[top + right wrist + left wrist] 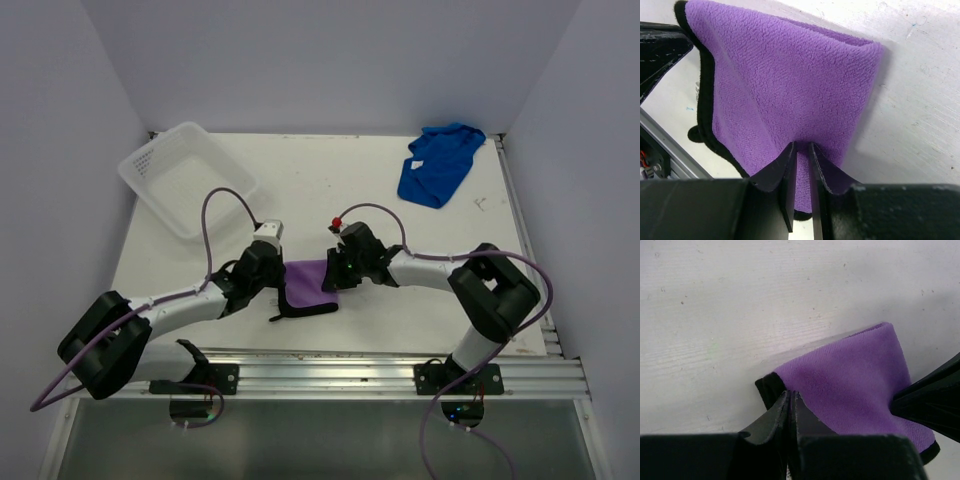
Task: Roll the towels
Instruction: Roll the towel
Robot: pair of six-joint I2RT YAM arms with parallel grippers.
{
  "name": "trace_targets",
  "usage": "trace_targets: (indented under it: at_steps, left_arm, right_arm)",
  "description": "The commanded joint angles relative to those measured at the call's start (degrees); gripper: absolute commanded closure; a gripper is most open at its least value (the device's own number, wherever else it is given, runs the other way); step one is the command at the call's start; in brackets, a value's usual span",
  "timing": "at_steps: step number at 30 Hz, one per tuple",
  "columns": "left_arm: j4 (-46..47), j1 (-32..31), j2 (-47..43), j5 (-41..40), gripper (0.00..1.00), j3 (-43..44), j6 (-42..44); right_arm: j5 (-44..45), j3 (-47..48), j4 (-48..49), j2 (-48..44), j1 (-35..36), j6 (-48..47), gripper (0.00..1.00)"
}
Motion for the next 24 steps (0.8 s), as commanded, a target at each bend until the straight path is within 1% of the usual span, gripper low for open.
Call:
trace_targets:
  at_steps: [1,4,7,10,12,16,17,19,23,24]
  left_arm:
    - [-0.8,0.3,-0.1,-2.0,0.92,2.8,1.9]
    - [-1.7,0.3,-0.7,-2.6,0.92,3.2,2.2]
    - [-1.8,0.5,-0.8,-2.8,0.92,2.8,3.2]
    - [-2.3,1.3,-0.2,-2.3,0.92,2.9,4.1]
    - [-3.1,1.8,-0.1,-1.9,0.91,3.3,4.4]
    - [-4.4,2.6,-1.9,-1.8,0.79,4.4,3.7]
    - [-4.6,2.7,-2.3,-1.7,0.73,4.9,3.0]
    - [-5.6,2.7,-4.0,-1.6,0.66,5.5,2.6]
    - [-6.6,2.6,-6.1,-1.8,0.59,7.6,2.5]
    - [-9.0,2.7,-6.6,-1.9,0.59,8.1,2.5]
  right_arm:
    - [-1.1,1.0,0.2,-0.2,0.2,0.3,0.8]
    - [-1.1,-0.4,3.1,2.1,0.2,0.8,0.8]
    - [-1.5,-1.4,5.1,1.8,0.2,2.0,0.79]
    - [-1.3,0.1,3.4,-1.5,0.2,1.7,0.75]
    - [-0.4,1.3,0.6,-3.2,0.2,0.9,0.73]
    - [1.8,3.6,-5.7,-7.4,0.1,-2.3,0.69]
    - [2.6,3.8,-6.7,-9.1,0.1,-2.6,0.69]
    - [5.7,2.6,-8.6,-11.0,-0.3,-2.6,0.64]
    - [10.1,-2.3,-7.7,-17.3,-1.6,1.5,0.57]
    - [10.6,-3.5,-6.4,-18.3,-1.8,2.6,0.56]
